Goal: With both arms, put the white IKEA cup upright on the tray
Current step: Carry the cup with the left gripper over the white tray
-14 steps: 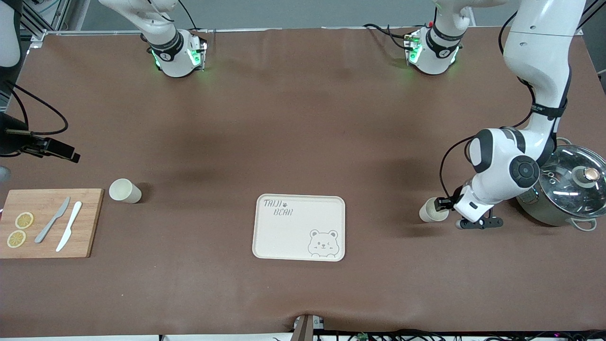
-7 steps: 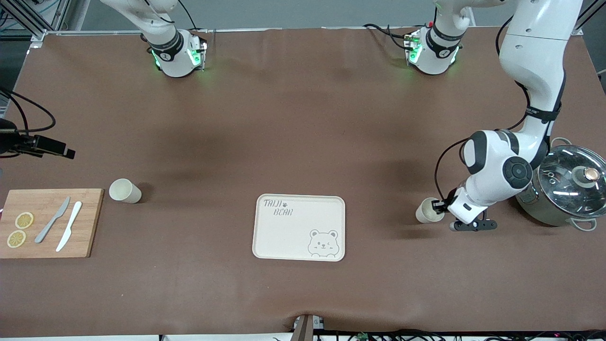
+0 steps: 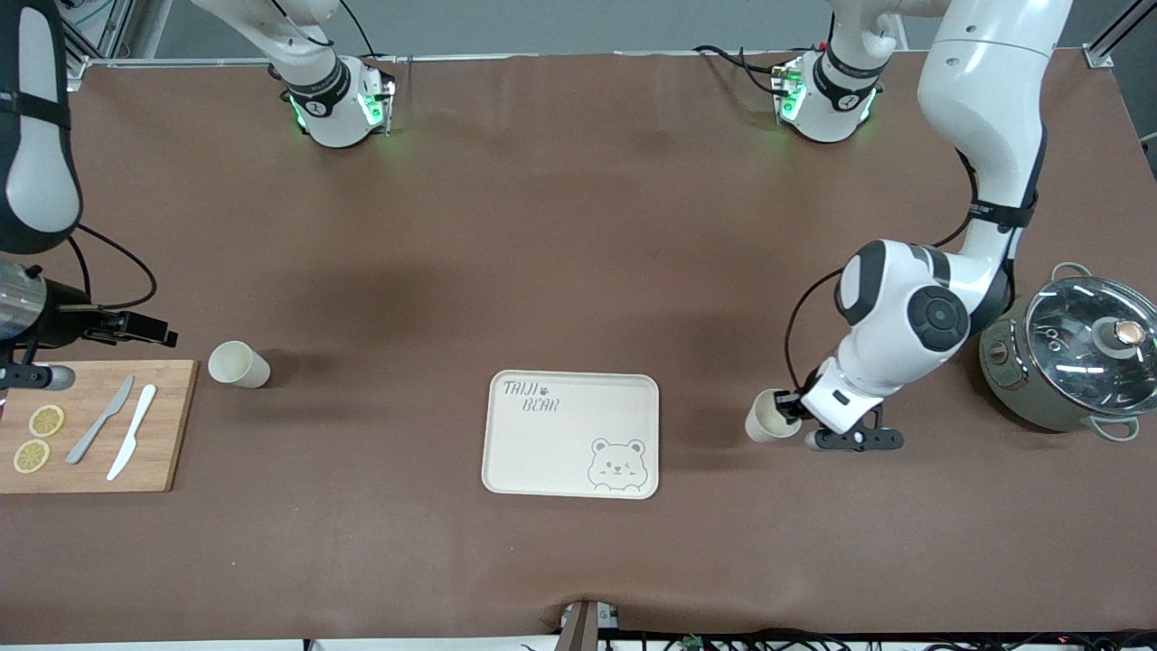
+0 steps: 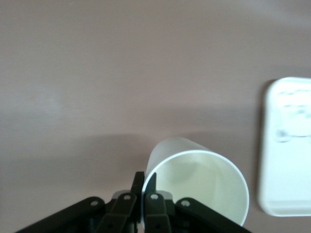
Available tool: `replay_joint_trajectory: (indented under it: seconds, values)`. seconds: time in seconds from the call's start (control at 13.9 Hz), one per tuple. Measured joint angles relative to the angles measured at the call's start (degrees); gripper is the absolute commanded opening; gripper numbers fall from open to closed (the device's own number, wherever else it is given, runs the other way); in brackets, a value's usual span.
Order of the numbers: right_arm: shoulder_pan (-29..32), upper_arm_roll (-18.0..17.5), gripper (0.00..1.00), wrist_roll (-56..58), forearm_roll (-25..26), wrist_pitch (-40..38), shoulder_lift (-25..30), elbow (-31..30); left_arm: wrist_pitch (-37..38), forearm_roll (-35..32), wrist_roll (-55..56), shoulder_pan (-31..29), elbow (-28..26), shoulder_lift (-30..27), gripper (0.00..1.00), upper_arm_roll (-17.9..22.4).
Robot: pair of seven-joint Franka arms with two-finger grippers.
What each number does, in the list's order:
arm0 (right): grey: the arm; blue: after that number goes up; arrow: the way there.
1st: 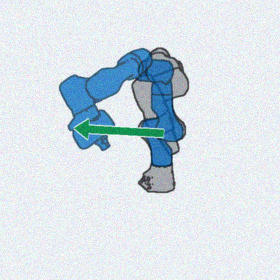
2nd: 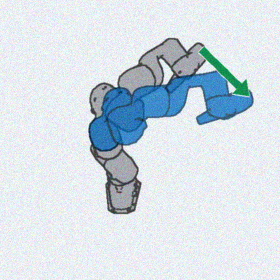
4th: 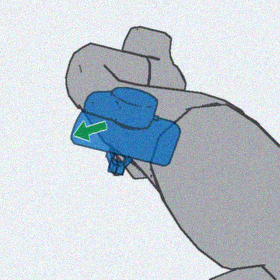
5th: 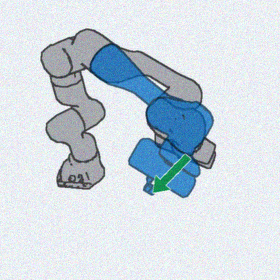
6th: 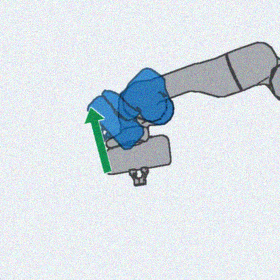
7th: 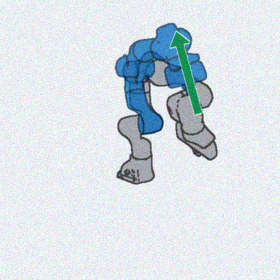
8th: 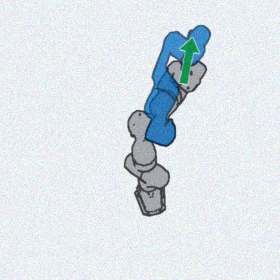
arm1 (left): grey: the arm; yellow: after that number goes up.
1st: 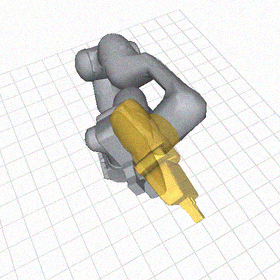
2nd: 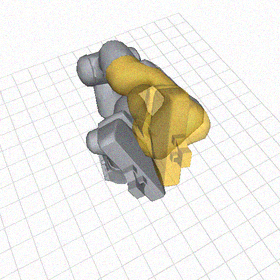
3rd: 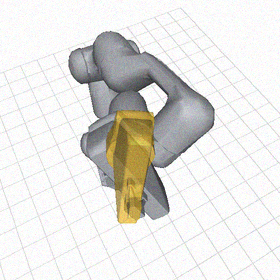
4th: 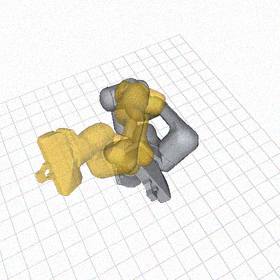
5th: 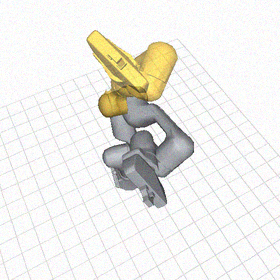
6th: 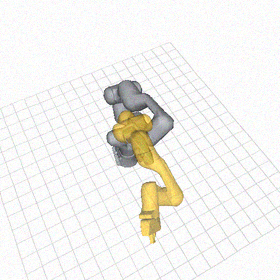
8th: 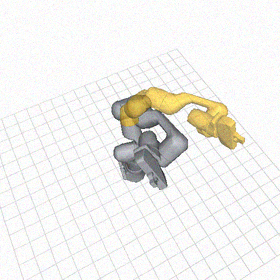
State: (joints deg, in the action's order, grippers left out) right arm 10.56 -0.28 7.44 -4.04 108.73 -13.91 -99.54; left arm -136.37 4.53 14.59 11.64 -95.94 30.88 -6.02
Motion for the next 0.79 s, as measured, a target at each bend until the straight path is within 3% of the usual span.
replay_joint_trajectory:
  seconds: [0.43, 0.58, 0.79]
  values:
    - [3.75, 0.4, 1.0, 5.6, 0.45, 14.7, -0.88, -13.7, 0.96, 0.0, 14.12, 10.48, 10.19, 7.64, 0.0, 0.33]
    - [4.06, 0.42, 0.95, 5.95, 0.46, 15.61, -2.51, -14.3, 0.92, 0.0, 17.11, 13.02, 13.7, 11.09, 0.0, 0.73]
    - [4.01, 0.16, 0.77, 5.98, 0.46, 17.61, -4.75, -14.3, 0.85, 0.0, 21.15, 17.58, 16.27, 13.63, 0.0, 3.17]
